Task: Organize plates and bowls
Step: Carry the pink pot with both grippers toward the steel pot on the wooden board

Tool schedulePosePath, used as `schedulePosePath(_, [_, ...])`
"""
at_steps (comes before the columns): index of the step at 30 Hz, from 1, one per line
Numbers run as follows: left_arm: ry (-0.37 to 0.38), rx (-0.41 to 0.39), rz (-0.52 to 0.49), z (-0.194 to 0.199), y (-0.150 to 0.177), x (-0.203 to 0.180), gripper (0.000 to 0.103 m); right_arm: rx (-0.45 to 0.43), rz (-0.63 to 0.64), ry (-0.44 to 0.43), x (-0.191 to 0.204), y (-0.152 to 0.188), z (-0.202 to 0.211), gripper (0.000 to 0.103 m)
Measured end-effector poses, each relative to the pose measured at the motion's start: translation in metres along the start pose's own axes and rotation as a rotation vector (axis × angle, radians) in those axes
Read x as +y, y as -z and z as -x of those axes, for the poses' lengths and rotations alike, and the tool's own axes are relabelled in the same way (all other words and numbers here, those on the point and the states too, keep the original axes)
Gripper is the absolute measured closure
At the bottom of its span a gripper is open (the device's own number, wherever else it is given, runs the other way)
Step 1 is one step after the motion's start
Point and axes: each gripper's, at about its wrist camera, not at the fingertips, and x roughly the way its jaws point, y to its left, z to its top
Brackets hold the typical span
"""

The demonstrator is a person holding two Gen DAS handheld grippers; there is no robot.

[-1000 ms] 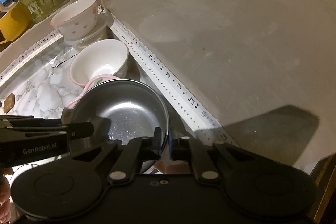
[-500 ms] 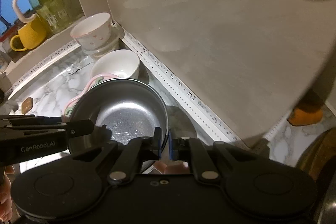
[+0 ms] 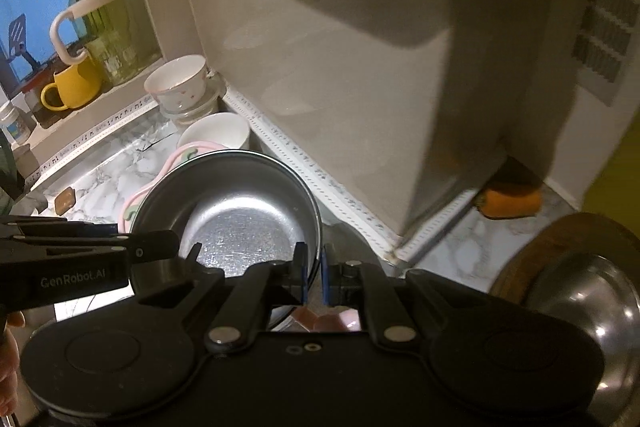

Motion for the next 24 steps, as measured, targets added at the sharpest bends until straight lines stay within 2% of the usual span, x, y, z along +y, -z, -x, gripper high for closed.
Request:
schedulePosePath(12, [0.101, -0.001, -0.096, 0.017, 0.0, -0.076, 0.073, -0.054, -0.067, 0.101, -0.045, 0.024, 0.071, 0.096])
schedulePosePath(24, [0.196, 0.027, -0.225, 0.001, -0.003, -0.155, 0.073, -0.078, -0.166, 0.214, -0.103, 0.046, 0.117, 0.095])
